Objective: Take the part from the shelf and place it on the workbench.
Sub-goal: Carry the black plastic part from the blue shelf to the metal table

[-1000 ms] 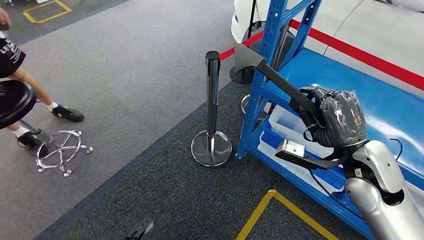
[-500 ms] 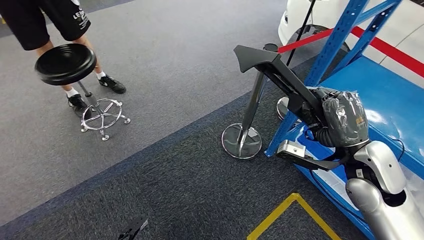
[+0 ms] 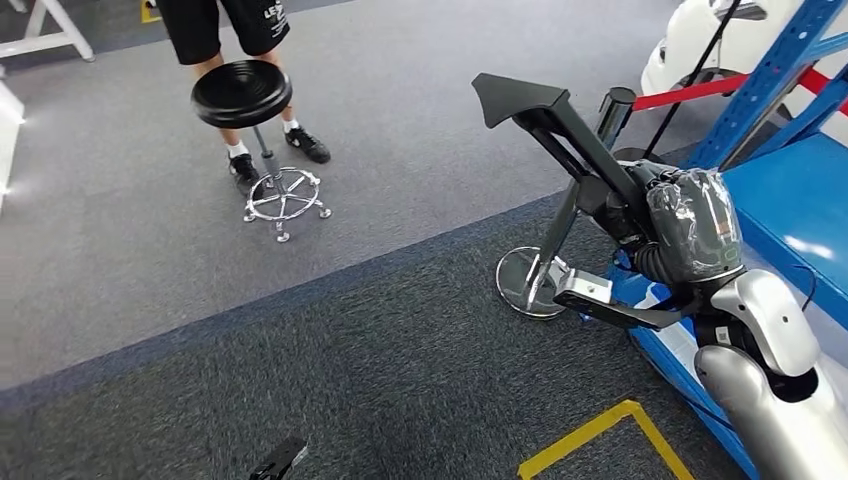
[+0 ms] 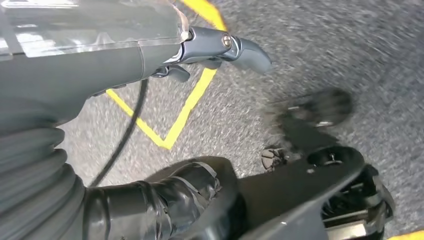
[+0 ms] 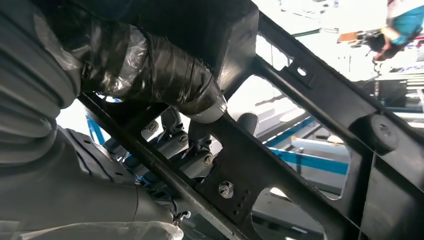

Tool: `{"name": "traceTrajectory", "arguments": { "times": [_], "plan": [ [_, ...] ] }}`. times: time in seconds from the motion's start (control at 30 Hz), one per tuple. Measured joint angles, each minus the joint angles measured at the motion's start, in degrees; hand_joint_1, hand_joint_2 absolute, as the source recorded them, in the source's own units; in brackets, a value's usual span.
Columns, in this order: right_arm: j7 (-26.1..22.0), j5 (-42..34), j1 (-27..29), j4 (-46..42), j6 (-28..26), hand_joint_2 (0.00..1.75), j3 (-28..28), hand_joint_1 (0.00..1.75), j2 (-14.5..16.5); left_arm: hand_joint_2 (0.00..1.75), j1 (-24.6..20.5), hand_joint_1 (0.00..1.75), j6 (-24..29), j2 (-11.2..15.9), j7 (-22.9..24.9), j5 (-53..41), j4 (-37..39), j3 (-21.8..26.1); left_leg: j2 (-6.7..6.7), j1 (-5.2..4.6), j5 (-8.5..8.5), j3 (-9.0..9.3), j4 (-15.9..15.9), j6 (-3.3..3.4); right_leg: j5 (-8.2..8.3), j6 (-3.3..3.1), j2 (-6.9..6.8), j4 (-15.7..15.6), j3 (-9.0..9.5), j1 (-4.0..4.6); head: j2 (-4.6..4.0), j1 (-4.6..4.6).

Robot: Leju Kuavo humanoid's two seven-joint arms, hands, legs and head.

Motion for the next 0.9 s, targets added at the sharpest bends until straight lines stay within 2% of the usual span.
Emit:
{"name": "traceTrajectory", "arguments": {
  "times": [0.03,0.07,0.1,0.13,0.17,0.2,0.23,0.27,0.3,0.33,0.37,0.4,0.47,0.5,0.53,0.57,0.6,0.63,0.67,0.7,0.73,0.77,0.8,0.83,0.87,0.9],
  "plan": [
    [0.1,0.1,0.0,0.0,0.0,1.75,0.0,1.75,0.0,1.75,-0.1,0.0,0.0,0.0,0.0,0.0,0.0,0.1,0.25,0.49,-0.15,-0.17,3.1,-0.56,0.55,0.25,-0.98,0.2,-0.92,-0.12,0.0,0.0],
    [0.1,0.1,0.0,0.0,0.0,1.75,0.0,1.75,0.0,1.75,-0.1,0.0,0.0,0.0,0.0,-0.1,0.0,0.2,0.43,0.95,0.92,0.35,4.6,-1.11,1.05,0.55,-1.88,0.5,-1.88,-0.28,0.0,-0.01],
    [0.1,0.2,0.0,0.0,0.0,1.75,0.0,1.75,0.0,1.75,-0.1,0.0,0.0,0.0,0.0,-0.1,0.0,0.2,0.72,1.38,2.55,1.9,4.1,-1.63,1.46,0.92,-2.75,0.9,-2.86,-0.47,0.0,-0.02],
    [0.1,0.2,-0.1,0.0,0.0,1.75,0.0,1.75,0.0,1.75,-0.1,0.0,0.0,0.0,0.0,-0.1,0.0,0.3,1.52,1.76,3.68,4.54,1.7,-2.13,1.78,1.29,-3.56,1.5,-3.76,-0.59,0.0,-0.04],
    [0.2,0.2,-0.2,0.0,0.0,1.75,0.0,1.75,0.0,1.75,-0.2,0.0,0.0,-0.1,0.0,-0.1,-0.1,0.4,2.95,1.89,3.34,7.8,-2.1,-2.63,1.97,1.65,-4.29,2.1,-4.6,-0.65,0.0,-0.15],
    [0.3,0.2,-0.4,0.0,-0.1,1.75,0.0,1.75,0.0,1.75,-0.3,0.0,-0.1,-0.1,0.0,-0.2,-0.2,0.5,4.14,1.74,2.32,10.66,-5.9,-2.57,2.12,1.99,-5.02,2.8,-5.25,-0.66,0.0,-0.22],
    [0.3,0.2,-0.5,0.0,-0.1,1.75,0.0,1.75,-0.1,1.75,-0.4,0.0,-0.1,-0.2,0.0,-0.3,-0.3,0.6,5.06,1.51,1.13,12.54,-8.9,-2.21,2.3,2.35,-5.77,3.3,-5.67,-0.6,0.0,-0.28],
    [0.4,0.2,-0.6,0.0,-0.1,1.75,0.0,1.75,-0.1,1.75,-0.4,0.0,-0.1,-0.2,0.0,-0.4,-0.4,0.7,5.22,1.09,0.3,13.23,-10.5,-1.59,2.58,2.71,-6.49,3.5,-5.96,-0.67,0.0,-0.33],
    [0.4,0.2,-0.6,0.0,-0.1,1.75,0.0,1.75,-0.2,1.75,-0.3,0.0,-0.1,-0.2,0.0,-0.4,-0.4,0.9,4.59,0.77,0.49,12.87,-11.0,-0.59,2.94,3.1,-7.2,3.6,-6.07,-0.81,0.0,-0.28],
    [0.4,0.3,-0.5,0.1,-0.1,1.75,0.1,1.75,-0.1,1.75,-0.1,0.0,-0.1,-0.1,0.0,-0.5,-0.4,1.0,4.01,0.65,1.05,12.38,-11.2,0.21,2.89,3.56,-7.12,3.8,-6.21,-1.11,0.0,-0.26],
    [0.4,0.3,-0.3,0.2,-0.1,1.75,0.1,1.75,-0.1,1.75,0.0,0.0,-0.1,-0.1,0.0,-0.6,-0.4,1.1,3.44,0.52,1.67,11.86,-11.2,0.99,2.07,3.89,-6.09,4.3,-6.54,-1.42,0.0,-0.25],
    [0.4,0.3,-0.2,0.4,-0.1,1.75,0.1,1.75,-0.2,1.75,0.1,0.0,-0.1,0.0,0.0,-0.6,-0.4,1.2,2.96,0.49,2.37,11.19,-11.3,1.71,0.15,4.12,-4.26,5.9,-7.17,-1.61,0.0,-0.2],
    [0.4,0.3,0.0,0.6,0.0,1.75,0.2,1.75,-0.2,1.75,0.1,0.0,-0.2,0.0,0.0,-0.7,-0.4,1.4,1.83,0.34,3.79,9.54,-11.4,2.59,-5.46,4.05,-0.21,12.0,-9.05,-1.62,0.0,-0.11],
    [0.5,0.3,0.0,0.6,0.0,1.75,0.2,1.75,-0.3,1.75,0.0,0.0,-0.2,0.0,0.0,-0.8,-0.4,1.5,1.16,0.2,4.5,8.62,-11.4,2.78,-7.84,3.83,0.88,15.7,-9.94,-1.48,0.0,-0.06],
    [0.5,0.3,0.1,0.7,0.0,1.75,0.2,1.75,-0.3,1.75,-0.1,0.0,-0.2,0.0,0.0,-0.9,-0.4,1.5,0.38,0.05,5.24,7.69,-11.4,2.85,-8.96,3.56,1.32,18.6,-10.3,-1.31,0.0,-0.04],
    [0.5,0.3,0.2,0.8,0.0,1.75,0.2,1.75,-0.3,1.75,-0.1,0.0,-0.3,0.0,0.0,-1.0,-0.4,1.6,-0.38,-0.07,5.97,6.8,-11.3,2.85,-8.95,3.27,1.48,20.1,-10.04,-1.14,0.0,-0.04],
    [0.5,0.3,0.2,0.8,0.0,1.75,0.2,1.75,-0.3,1.75,0.0,0.0,-0.3,0.0,0.0,-1.1,-0.4,1.6,-1.17,-0.13,6.73,5.87,-11.3,2.79,-7.71,2.95,1.61,19.4,-8.63,-0.99,0.0,-0.05],
    [0.5,0.3,0.3,0.9,0.0,1.75,0.2,1.75,-0.3,1.75,0.0,0.0,-0.3,0.0,0.0,-1.2,-0.4,1.7,-1.94,-0.15,7.49,4.99,-11.2,2.69,-6.09,2.64,1.96,17.0,-6.38,-0.89,0.0,-0.06],
    [0.5,0.3,0.2,0.9,0.0,1.75,0.2,1.75,-0.3,1.75,0.0,0.0,-0.3,0.0,0.0,-1.2,-0.4,1.8,-2.66,-0.13,8.23,4.22,-11.2,2.54,-5.34,2.31,3.12,12.9,-3.41,-0.88,0.0,-0.07],
    [0.5,0.3,0.2,0.9,-0.1,1.75,0.2,1.75,-0.3,1.75,0.0,0.0,-0.3,0.0,0.0,-1.2,-0.4,1.9,-3.39,-0.17,8.96,3.54,-11.1,2.32,-5.15,2.17,4.5,8.6,-0.48,-0.88,0.0,-0.11],
    [0.5,0.3,0.2,0.8,-0.1,1.75,0.2,1.75,-0.3,1.75,0.0,0.0,-0.3,0.0,0.0,-1.2,-0.4,2.0,-4.03,-0.18,9.65,3.25,-11.3,2.04,-5.36,2.18,5.67,5.6,1.45,-0.88,0.0,-0.15],
    [0.6,0.3,0.2,0.8,-0.1,1.75,0.2,1.75,-0.3,1.75,0.0,0.0,-0.3,-0.1,0.0,-1.2,-0.4,2.0,-4.69,-0.17,10.35,3.08,-11.5,1.71,-5.81,2.24,6.48,3.5,2.59,-0.82,0.0,-0.16],
    [0.6,0.3,0.2,0.8,-0.1,1.75,0.2,1.75,-0.3,1.75,0.0,0.0,-0.3,-0.1,-0.1,-1.2,-0.4,2.1,-5.43,-0.2,11.12,3.0,-11.9,1.31,-5.53,2.39,6.23,3.0,2.69,-0.68,0.0,-0.2],
    [0.6,0.3,0.2,0.9,-0.1,1.75,0.2,1.75,-0.3,1.75,0.2,0.0,-0.3,0.0,-0.1,-1.2,-0.4,2.1,-6.05,-0.12,11.85,2.86,-12.3,0.93,-4.87,2.28,5.47,3.0,2.31,-0.79,0.0,-0.16],
    [0.6,0.4,0.1,0.9,-0.1,1.75,0.2,1.75,-0.2,1.75,0.3,0.0,-0.3,0.0,-0.1,-1.2,-0.4,2.2,-5.8,-0.16,11.66,2.42,-12.3,0.65,-4.27,1.98,4.61,2.8,1.83,-0.87,0.0,-0.17],
    [0.6,0.4,0.1,1.0,-0.1,1.75,0.2,1.75,-0.2,1.75,0.4,0.0,-0.3,0.0,0.0,-1.2,-0.4,2.2,-4.83,-0.2,10.38,1.79,-11.5,0.41,-3.47,1.53,3.72,2.7,1.16,-0.95,0.0,-0.28]
  ]
}}
